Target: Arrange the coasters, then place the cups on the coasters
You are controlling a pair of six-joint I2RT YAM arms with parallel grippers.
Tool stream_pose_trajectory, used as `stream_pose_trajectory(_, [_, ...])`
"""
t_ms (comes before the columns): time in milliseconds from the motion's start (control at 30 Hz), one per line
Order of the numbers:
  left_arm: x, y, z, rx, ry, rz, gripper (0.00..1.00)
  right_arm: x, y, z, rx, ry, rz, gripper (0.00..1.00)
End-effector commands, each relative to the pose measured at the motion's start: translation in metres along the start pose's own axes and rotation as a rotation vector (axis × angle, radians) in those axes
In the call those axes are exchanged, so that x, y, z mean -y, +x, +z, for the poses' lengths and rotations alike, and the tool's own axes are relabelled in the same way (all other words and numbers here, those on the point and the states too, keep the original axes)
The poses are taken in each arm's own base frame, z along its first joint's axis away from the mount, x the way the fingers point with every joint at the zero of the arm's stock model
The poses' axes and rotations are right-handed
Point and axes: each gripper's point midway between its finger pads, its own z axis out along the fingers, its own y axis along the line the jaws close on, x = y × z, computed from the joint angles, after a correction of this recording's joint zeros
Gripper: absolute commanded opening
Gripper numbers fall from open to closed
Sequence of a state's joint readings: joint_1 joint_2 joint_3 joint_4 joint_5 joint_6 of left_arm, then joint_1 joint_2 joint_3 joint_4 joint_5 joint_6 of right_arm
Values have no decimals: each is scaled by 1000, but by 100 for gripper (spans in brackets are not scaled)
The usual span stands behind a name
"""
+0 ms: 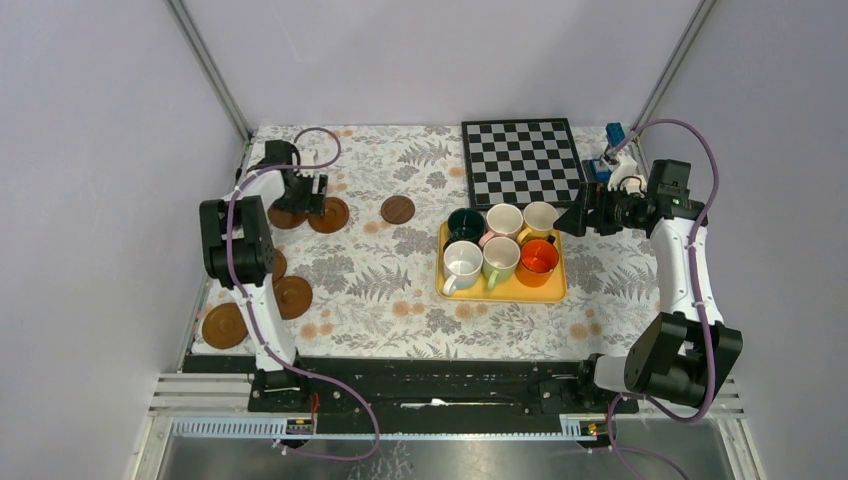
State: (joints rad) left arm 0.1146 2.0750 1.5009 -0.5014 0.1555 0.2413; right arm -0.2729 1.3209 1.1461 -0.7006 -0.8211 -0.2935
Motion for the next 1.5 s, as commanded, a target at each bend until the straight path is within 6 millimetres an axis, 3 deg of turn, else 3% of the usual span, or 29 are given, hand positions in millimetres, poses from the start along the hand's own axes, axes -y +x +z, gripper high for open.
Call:
stream_pose_trajectory(0, [-41,13,6,-41,-152,-79,82,-6,-5,-6,31,6,-34,100])
stream_pose_trajectory(300, [-67,28,6,-87,-164,11,95,-6,-3,-6,29,14,-40,100])
stream_pose_trajectory(767, [-66,40,6,-149,-58,47,99,-7,-4,-6,30,5,-32,100])
stream_pose_trajectory(867, [-60,28,-4,-109,-36,60,99,-7,-4,-5,27,0,-28,100])
stream_pose_trajectory(1000, [-43,0,-28,-31,-34,111,99,-9,-4,-5,28,-15,-26,100])
stream_pose_trajectory(1167, [-28,-52,-70,115,-48,171,99,-12,-3,-3,34,-34,-21,100])
stream_pose_trajectory(1233, [-13,-69,-85,155,-16,213,99,-13,-4,-3,42,-38,-20,100])
stream_pose_trajectory(1367, [50,-86,-97,207,120,348,99,-15,-6,-1,66,-52,-11,99])
stream_pose_trajectory(1467, [108,-86,-87,197,216,438,97,-17,-7,-2,76,-58,-12,100])
